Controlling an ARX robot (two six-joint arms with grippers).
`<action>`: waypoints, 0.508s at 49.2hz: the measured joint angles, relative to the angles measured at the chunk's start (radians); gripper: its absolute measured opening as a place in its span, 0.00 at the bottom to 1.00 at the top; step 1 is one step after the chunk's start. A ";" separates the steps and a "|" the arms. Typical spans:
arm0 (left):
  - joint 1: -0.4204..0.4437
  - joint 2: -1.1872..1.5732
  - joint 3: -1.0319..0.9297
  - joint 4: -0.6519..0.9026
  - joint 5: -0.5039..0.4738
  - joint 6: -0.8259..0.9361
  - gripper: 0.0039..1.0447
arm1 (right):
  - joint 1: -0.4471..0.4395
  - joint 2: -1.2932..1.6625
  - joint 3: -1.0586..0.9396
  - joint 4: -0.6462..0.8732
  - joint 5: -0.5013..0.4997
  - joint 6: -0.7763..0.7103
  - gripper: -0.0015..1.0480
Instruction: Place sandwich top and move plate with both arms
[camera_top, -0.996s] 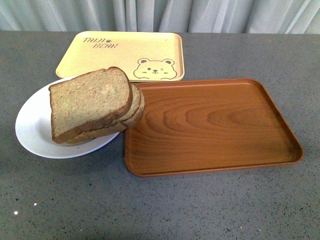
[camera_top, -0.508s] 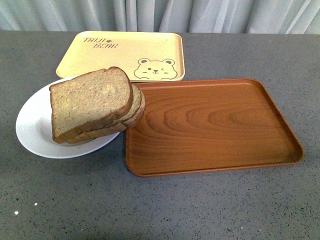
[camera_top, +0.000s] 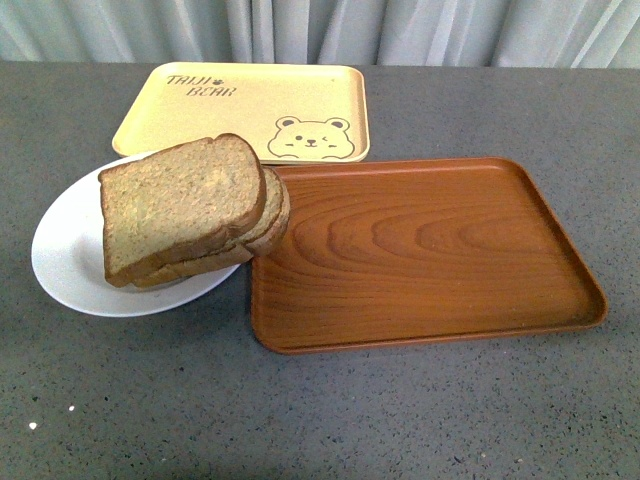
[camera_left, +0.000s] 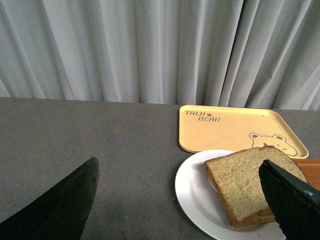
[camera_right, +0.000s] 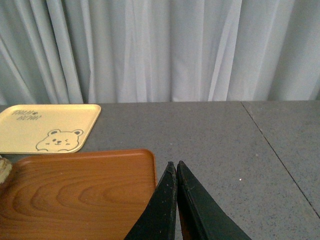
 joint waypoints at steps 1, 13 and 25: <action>0.000 0.000 0.000 0.000 0.000 0.000 0.92 | 0.000 -0.005 0.000 -0.005 0.000 0.000 0.02; 0.000 0.000 0.000 0.000 0.000 0.000 0.92 | 0.000 -0.186 0.000 -0.193 -0.001 0.000 0.02; 0.000 0.000 0.000 0.000 0.000 0.000 0.92 | 0.000 -0.193 0.000 -0.197 -0.001 -0.001 0.16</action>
